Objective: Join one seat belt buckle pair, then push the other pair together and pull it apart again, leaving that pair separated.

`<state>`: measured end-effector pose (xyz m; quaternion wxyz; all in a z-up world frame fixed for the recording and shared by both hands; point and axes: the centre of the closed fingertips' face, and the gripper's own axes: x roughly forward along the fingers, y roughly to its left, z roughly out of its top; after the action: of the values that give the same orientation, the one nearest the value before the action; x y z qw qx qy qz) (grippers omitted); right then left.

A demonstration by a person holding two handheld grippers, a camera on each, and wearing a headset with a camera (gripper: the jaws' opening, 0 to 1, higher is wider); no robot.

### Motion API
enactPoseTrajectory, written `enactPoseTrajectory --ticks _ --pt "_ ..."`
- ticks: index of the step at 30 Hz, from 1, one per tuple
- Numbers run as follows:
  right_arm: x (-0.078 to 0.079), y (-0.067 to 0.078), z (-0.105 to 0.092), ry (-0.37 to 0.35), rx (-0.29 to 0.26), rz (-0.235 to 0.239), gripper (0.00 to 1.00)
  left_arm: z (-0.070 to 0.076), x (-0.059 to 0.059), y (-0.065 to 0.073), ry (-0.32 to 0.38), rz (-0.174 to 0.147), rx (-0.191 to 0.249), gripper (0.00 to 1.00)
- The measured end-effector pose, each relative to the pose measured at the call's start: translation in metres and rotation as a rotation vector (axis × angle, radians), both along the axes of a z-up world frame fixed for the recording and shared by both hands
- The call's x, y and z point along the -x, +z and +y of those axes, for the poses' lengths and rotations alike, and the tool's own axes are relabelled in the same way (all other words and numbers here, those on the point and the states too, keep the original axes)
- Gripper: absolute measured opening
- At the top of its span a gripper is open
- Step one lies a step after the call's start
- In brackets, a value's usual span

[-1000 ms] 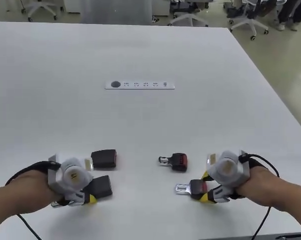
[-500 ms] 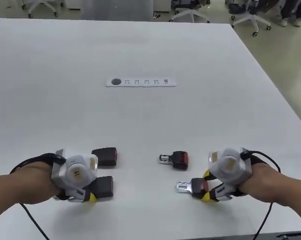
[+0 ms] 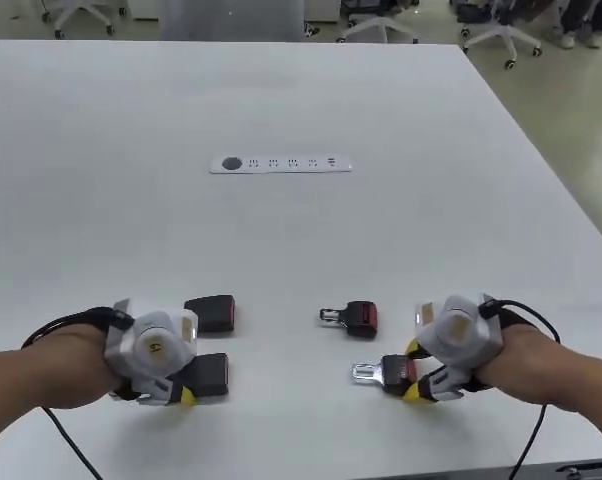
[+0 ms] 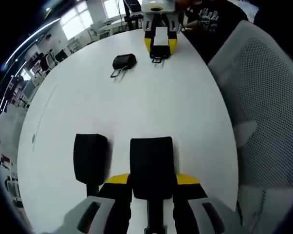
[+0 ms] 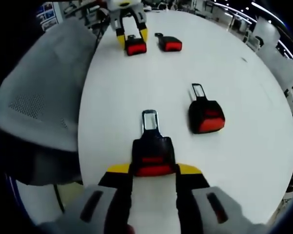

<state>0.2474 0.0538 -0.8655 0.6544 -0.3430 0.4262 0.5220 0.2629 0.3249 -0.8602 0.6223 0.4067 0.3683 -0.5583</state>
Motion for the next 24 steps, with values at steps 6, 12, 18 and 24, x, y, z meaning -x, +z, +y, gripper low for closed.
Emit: enactPoseTrajectory --ticks 6,12,18,24 --pt "0.002 0.0 0.013 0.01 -0.017 -0.005 0.35 0.0 0.0 0.0 -0.005 0.005 -0.001 0.33" --pt "0.001 0.0 0.014 0.002 -0.025 -0.002 0.35 0.0 0.001 0.0 -0.006 0.007 0.002 0.33" --pt "0.001 0.0 0.017 -0.005 -0.02 0.014 0.36 -0.001 0.0 0.0 -0.006 0.01 0.003 0.33" --pt "0.001 0.0 0.026 0.017 -0.026 0.011 0.35 0.0 0.0 0.0 -0.006 0.012 0.0 0.33"
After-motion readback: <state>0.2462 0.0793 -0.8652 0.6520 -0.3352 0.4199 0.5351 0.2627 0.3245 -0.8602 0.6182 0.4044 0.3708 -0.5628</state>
